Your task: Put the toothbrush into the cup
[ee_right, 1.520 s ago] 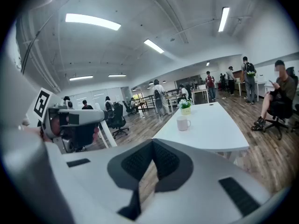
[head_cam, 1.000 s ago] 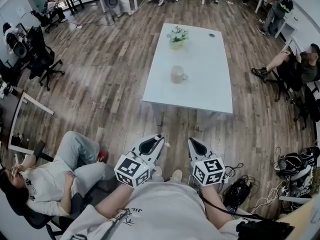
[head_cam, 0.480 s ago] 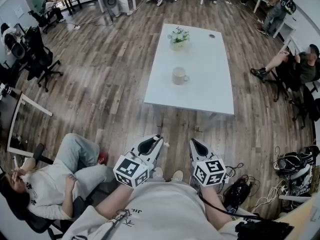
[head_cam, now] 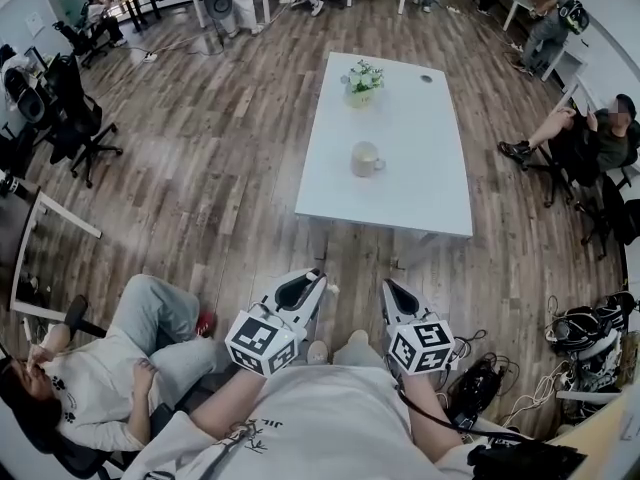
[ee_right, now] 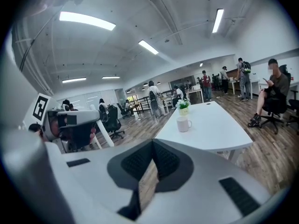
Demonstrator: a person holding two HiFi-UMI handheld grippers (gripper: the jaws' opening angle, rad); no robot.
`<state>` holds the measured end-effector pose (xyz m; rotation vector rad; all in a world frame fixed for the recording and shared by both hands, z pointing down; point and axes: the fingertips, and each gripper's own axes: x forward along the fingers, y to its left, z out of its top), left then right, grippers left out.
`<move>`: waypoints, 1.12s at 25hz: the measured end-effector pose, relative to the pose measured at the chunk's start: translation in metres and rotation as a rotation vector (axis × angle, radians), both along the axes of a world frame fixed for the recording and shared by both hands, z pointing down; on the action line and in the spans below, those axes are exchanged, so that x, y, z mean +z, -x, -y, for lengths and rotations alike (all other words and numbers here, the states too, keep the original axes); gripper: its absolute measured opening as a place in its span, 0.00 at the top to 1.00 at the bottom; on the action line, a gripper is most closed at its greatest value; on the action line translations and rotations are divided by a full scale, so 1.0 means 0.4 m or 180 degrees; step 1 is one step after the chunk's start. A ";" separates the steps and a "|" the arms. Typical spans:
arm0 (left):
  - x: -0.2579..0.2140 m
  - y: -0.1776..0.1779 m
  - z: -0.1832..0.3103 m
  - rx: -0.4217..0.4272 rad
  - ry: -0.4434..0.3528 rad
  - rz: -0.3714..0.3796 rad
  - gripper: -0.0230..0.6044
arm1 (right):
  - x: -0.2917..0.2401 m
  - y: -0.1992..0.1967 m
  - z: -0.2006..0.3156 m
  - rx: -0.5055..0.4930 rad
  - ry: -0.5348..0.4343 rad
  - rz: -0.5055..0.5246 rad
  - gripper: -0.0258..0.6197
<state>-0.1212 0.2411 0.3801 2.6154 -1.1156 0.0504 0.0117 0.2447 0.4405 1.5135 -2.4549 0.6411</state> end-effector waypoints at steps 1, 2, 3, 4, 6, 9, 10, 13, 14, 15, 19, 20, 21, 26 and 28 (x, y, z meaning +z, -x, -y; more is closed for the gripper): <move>-0.002 -0.003 0.004 0.0006 -0.0006 -0.0009 0.87 | 0.003 -0.002 0.003 -0.0002 0.0004 -0.0013 0.93; -0.002 -0.006 0.010 0.0012 -0.0011 -0.0015 0.87 | 0.005 -0.003 0.008 -0.0007 0.0005 -0.0022 0.93; -0.001 -0.008 0.017 0.0016 -0.0012 -0.0016 0.87 | 0.007 -0.003 0.015 -0.0015 0.0006 -0.0023 0.93; 0.002 -0.011 0.026 0.0017 -0.0010 -0.0014 0.87 | 0.009 -0.002 0.024 -0.0024 0.0005 -0.0019 0.93; 0.012 -0.014 0.047 0.0011 0.0008 -0.0007 0.87 | 0.016 -0.002 0.045 -0.0045 0.0002 -0.0017 0.93; 0.027 -0.016 0.089 -0.0038 0.0046 -0.0020 0.87 | 0.035 -0.008 0.093 -0.0085 0.0021 -0.0018 0.93; 0.030 -0.018 0.107 -0.0063 0.0052 -0.0022 0.87 | 0.040 -0.012 0.114 -0.0099 0.0031 -0.0009 0.93; 0.036 -0.023 0.165 -0.0117 0.0070 -0.0004 0.87 | 0.046 -0.024 0.181 -0.0130 0.0045 0.0010 0.93; 0.039 -0.025 0.187 -0.0127 0.0080 0.0003 0.87 | 0.046 -0.027 0.206 -0.0141 0.0041 0.0015 0.93; 0.041 -0.029 0.212 -0.0133 0.0087 0.0011 0.87 | 0.046 -0.031 0.233 -0.0152 0.0036 0.0019 0.93; 0.037 -0.067 0.326 -0.0124 0.0068 0.0035 0.87 | 0.048 -0.064 0.347 -0.0174 0.0044 0.0046 0.93; 0.034 -0.077 0.358 -0.0127 0.0062 0.0033 0.87 | 0.048 -0.075 0.377 -0.0172 0.0051 0.0053 0.93; 0.030 -0.087 0.389 -0.0138 0.0061 0.0028 0.87 | 0.048 -0.086 0.405 -0.0177 0.0057 0.0056 0.93; 0.017 -0.133 0.524 -0.0234 0.0044 0.0036 0.87 | 0.037 -0.127 0.535 -0.0306 0.0039 0.0044 0.93; 0.018 -0.150 0.564 -0.0264 0.0071 0.0001 0.87 | 0.031 -0.138 0.582 -0.0359 0.0016 0.0046 0.93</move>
